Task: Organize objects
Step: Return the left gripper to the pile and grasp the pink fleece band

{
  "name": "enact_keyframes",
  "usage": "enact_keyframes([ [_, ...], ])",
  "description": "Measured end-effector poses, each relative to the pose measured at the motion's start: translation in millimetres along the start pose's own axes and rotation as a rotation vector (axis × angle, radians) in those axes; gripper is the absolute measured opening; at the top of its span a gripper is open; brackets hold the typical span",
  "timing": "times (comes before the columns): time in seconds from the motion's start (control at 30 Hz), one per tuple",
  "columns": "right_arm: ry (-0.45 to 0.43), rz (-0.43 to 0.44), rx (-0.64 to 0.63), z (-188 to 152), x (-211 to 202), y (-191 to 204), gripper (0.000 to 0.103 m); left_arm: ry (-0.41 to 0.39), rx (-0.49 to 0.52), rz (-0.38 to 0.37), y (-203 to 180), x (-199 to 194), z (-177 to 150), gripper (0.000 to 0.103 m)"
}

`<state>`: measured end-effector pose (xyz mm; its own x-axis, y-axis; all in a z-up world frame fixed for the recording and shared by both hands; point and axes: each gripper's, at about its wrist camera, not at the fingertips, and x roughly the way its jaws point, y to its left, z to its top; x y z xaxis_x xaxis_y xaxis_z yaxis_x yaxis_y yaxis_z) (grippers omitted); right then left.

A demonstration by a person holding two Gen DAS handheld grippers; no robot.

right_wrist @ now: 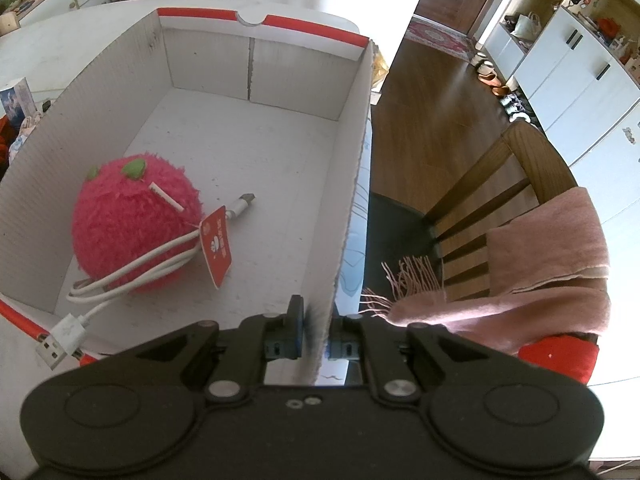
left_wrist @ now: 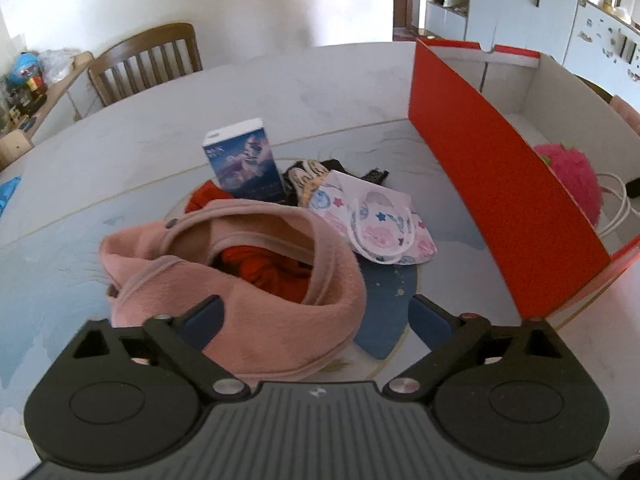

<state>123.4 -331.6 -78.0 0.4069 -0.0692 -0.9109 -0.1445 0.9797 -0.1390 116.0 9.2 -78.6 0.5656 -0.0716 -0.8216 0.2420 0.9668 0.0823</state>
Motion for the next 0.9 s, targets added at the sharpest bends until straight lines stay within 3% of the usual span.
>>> enact_keyframes([
  [0.07,0.000,0.000,0.001,-0.4,-0.1,0.0,0.009,0.015,0.007,0.000,-1.3,4.7,-0.9,0.077],
  [0.2,0.000,0.000,0.001,-0.5,-0.1,0.0,0.009,0.028,0.017,0.010,-1.0,7.4,-2.9,0.057],
  [0.27,0.001,0.000,0.000,-0.4,0.0,0.1,0.009,0.031,0.018,0.021,0.6,7.3,-3.1,0.038],
  [0.4,0.000,-0.001,0.000,-0.4,0.0,0.2,0.009,0.035,-0.018,0.027,10.3,4.1,-3.5,0.019],
  [0.57,0.001,-0.001,0.000,-0.4,0.1,0.2,0.009,0.030,-0.038,0.024,21.1,-8.9,-2.8,0.013],
  [0.9,0.004,0.007,0.000,-1.0,3.7,-0.6,0.008,-0.055,-0.089,-0.016,49.5,-64.9,20.4,0.011],
])
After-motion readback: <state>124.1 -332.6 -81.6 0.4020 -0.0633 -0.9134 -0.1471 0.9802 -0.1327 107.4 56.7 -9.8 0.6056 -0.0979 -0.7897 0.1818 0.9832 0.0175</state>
